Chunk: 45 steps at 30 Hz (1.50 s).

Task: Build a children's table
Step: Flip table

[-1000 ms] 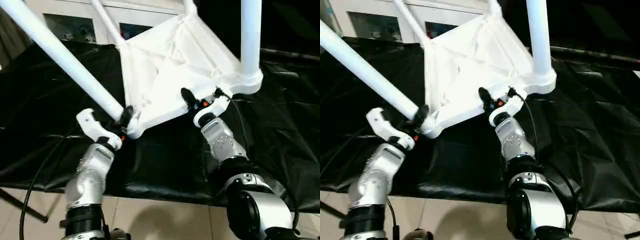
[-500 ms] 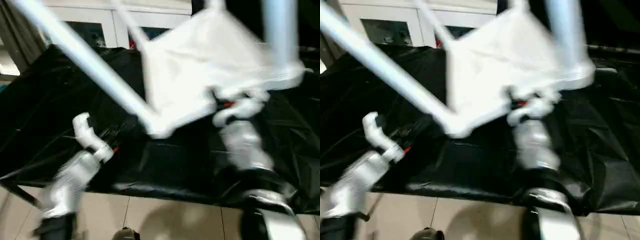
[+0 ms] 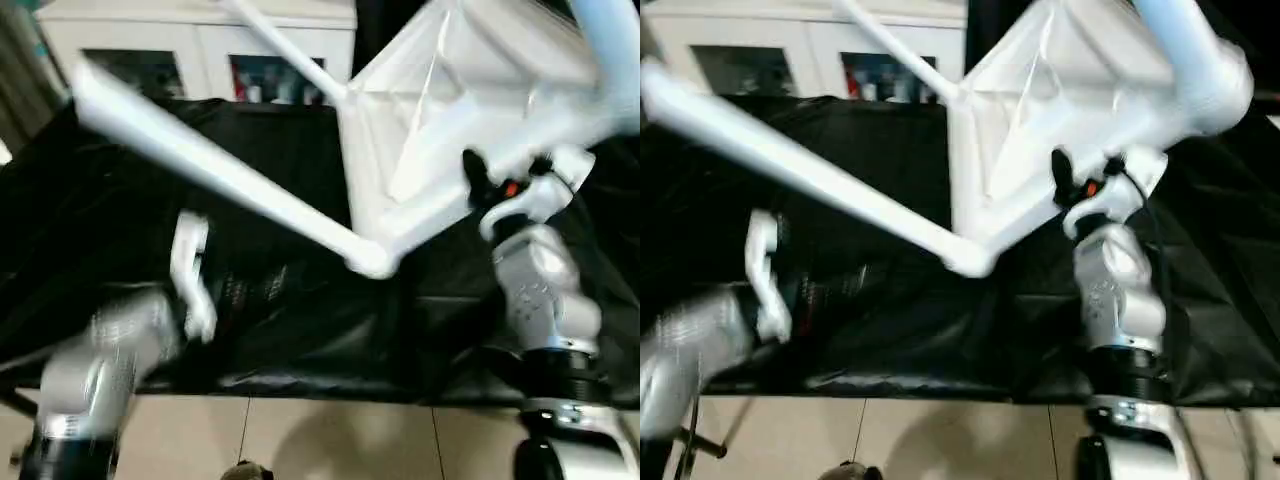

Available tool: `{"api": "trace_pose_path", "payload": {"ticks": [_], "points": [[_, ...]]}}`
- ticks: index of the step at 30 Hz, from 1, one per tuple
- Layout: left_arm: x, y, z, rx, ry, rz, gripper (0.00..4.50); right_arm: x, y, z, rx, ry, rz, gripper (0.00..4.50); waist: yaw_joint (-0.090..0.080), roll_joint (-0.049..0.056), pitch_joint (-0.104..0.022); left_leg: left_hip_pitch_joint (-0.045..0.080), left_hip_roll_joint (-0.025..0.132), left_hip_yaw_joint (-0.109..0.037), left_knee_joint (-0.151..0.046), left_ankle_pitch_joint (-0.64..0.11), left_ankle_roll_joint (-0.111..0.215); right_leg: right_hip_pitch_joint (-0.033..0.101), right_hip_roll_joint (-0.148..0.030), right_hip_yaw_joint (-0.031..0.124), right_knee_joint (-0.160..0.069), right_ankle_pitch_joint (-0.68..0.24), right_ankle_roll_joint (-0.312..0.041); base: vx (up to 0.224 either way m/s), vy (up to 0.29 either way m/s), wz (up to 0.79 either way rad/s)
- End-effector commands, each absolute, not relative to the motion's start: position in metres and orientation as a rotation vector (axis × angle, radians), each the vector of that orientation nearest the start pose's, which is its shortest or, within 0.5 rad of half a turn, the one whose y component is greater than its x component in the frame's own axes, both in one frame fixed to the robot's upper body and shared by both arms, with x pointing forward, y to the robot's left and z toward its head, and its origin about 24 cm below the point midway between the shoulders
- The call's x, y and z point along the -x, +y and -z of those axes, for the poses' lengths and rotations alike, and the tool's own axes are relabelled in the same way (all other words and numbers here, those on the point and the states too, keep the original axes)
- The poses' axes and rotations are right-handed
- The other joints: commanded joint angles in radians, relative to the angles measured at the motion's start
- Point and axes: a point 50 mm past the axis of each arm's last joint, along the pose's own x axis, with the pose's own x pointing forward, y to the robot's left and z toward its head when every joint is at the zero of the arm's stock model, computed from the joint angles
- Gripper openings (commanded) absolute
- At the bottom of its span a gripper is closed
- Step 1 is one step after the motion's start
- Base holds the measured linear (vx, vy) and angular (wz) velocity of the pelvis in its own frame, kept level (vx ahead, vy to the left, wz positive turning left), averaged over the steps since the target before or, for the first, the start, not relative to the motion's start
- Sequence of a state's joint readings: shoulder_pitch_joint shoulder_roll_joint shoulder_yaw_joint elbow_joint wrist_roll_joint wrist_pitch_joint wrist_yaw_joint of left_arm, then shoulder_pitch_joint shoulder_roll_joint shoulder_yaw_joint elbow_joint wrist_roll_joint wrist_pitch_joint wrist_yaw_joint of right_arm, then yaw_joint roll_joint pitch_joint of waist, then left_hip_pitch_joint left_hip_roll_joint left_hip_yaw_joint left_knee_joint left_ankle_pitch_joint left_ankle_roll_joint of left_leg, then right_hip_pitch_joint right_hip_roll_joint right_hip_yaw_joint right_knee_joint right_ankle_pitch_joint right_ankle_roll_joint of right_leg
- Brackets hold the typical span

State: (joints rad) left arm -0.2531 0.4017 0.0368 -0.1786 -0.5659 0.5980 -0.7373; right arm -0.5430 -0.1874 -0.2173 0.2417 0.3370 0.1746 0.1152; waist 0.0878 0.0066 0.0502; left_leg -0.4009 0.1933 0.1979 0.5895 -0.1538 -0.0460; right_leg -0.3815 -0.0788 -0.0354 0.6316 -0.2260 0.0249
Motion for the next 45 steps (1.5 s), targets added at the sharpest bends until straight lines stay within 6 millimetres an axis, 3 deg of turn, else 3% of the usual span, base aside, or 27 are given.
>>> {"api": "trace_pose_path", "payload": {"ticks": [1,9,11,12,14,19,24,29,31,34,36,38,39,45], "points": [[-0.268,0.147,-0.127,0.110,0.114,0.987,4.50,-0.346,-0.195,-0.134,-0.061,-0.120,-0.056,2.37,-0.005,-0.005,-0.064,0.036,0.026,-0.012,-0.063,-0.149,-0.036,0.023,-0.040,0.032,-0.067,-0.070,-0.130,0.000,0.000,0.00],[-0.274,0.117,-0.151,-0.164,0.039,1.009,4.50,-0.346,-0.191,-0.143,-0.014,-0.130,-0.050,2.13,-0.002,-0.011,-0.064,0.043,0.028,-0.013,-0.065,-0.206,-0.060,0.019,-0.039,0.035,-0.074,-0.107,-0.107,0.000,0.000,0.00],[-0.279,0.110,-0.161,-0.273,-0.047,0.991,4.50,-0.347,-0.190,-0.143,-0.007,-0.128,-0.050,2.06,-0.003,-0.018,-0.065,0.037,0.027,-0.015,-0.065,-0.202,-0.068,0.023,-0.040,0.034,-0.073,-0.112,-0.099,0.000,0.000,0.00],[-0.279,0.110,-0.161,-0.273,-0.047,0.991,4.50,-0.347,-0.190,-0.143,-0.007,-0.128,-0.050,2.06,-0.002,-0.015,-0.066,0.039,0.029,-0.015,-0.064,-0.203,-0.070,0.021,-0.041,0.034,-0.073,-0.113,-0.094,0.000,0.000,0.00],[-0.289,0.102,-0.176,-0.471,-0.195,0.930,4.50,-0.348,-0.186,-0.144,0.018,-0.136,-0.057,2.02,-0.001,-0.019,-0.067,0.038,0.029,-0.017,-0.064,-0.198,-0.068,0.021,-0.040,0.035,-0.076,-0.101,-0.086,0.000,0.000,0.00],[-0.297,0.101,-0.191,-0.603,-0.368,0.816,4.50,-0.351,-0.179,-0.145,0.062,-0.141,-0.078,1.99,-0.005,-0.021,-0.071,0.033,0.028,-0.018,-0.061,-0.180,-0.075,0.027,-0.042,0.033,-0.068,-0.062,-0.094,0.000,0.000,0.00],[-0.302,0.106,-0.225,-0.825,-0.688,0.542,4.50,-0.358,-0.164,-0.146,0.076,-0.140,-0.123,1.99,-0.008,-0.021,-0.073,0.035,0.031,-0.020,-0.060,-0.191,-0.073,0.024,-0.043,0.031,-0.066,-0.057,-0.105,0.000,0.000,0.00],[-0.300,0.111,-0.241,-0.896,-0.828,0.416,4.50,-0.361,-0.160,-0.146,0.081,-0.138,-0.138,1.98,-0.010,-0.024,-0.072,0.034,0.031,-0.019,-0.060,-0.200,-0.069,0.023,-0.042,0.030,-0.066,-0.059,-0.121,0.000,0.000,0.00],[-0.301,0.117,-0.249,-0.960,-0.897,0.286,4.50,-0.362,-0.157,-0.145,0.083,-0.136,-0.148,1.97,-0.008,-0.024,-0.073,0.034,0.032,-0.020,-0.059,-0.193,-0.066,0.023,-0.043,0.031,-0.063,-0.050,-0.120,0.000,0.000,0.00],[-0.302,0.120,-0.250,-0.968,-0.919,0.264,4.50,-0.362,-0.156,-0.145,0.083,-0.136,-0.151,1.96,-0.005,-0.023,-0.073,0.036,0.030,-0.019,-0.058,-0.192,-0.066,0.021,-0.044,0.031,-0.064,-0.062,-0.125,0.000,0.000,0.00],[-0.318,0.135,-0.252,-1.022,-0.854,0.081,4.50,-0.363,-0.155,-0.145,0.081,-0.139,-0.157,1.96,-0.007,-0.016,-0.072,0.038,0.030,-0.020,-0.059,-0.217,-0.075,0.016,-0.041,0.030,-0.064,-0.071,-0.126,0.000,0.000,0.00],[-0.322,0.140,-0.255,-1.018,-0.840,0.038,4.50,-0.363,-0.155,-0.145,0.081,-0.141,-0.160,1.96,-0.008,-0.018,-0.073,0.037,0.028,-0.021,-0.059,-0.223,-0.076,0.017,-0.042,0.030,-0.065,-0.077,-0.126,0.000,0.000,0.00],[-0.325,0.146,-0.259,-1.031,-0.835,-0.014,4.50,-0.363,-0.154,-0.145,0.082,-0.142,-0.161,1.96,-0.007,-0.012,-0.074,0.036,0.028,-0.022,-0.058,-0.218,-0.079,0.018,-0.043,0.030,-0.064,-0.066,-0.129,0.000,0.000,0.00],[-0.330,0.164,-0.267,-1.028,-0.809,-0.137,4.50,-0.362,-0.154,-0.144,0.081,-0.148,-0.163,1.96,-0.007,-0.008,-0.076,0.037,0.026,-0.023,-0.056,-0.207,-0.077,0.019,-0.040,0.028,-0.060,-0.009,-0.148,0.000,0.000,0.00]]}}
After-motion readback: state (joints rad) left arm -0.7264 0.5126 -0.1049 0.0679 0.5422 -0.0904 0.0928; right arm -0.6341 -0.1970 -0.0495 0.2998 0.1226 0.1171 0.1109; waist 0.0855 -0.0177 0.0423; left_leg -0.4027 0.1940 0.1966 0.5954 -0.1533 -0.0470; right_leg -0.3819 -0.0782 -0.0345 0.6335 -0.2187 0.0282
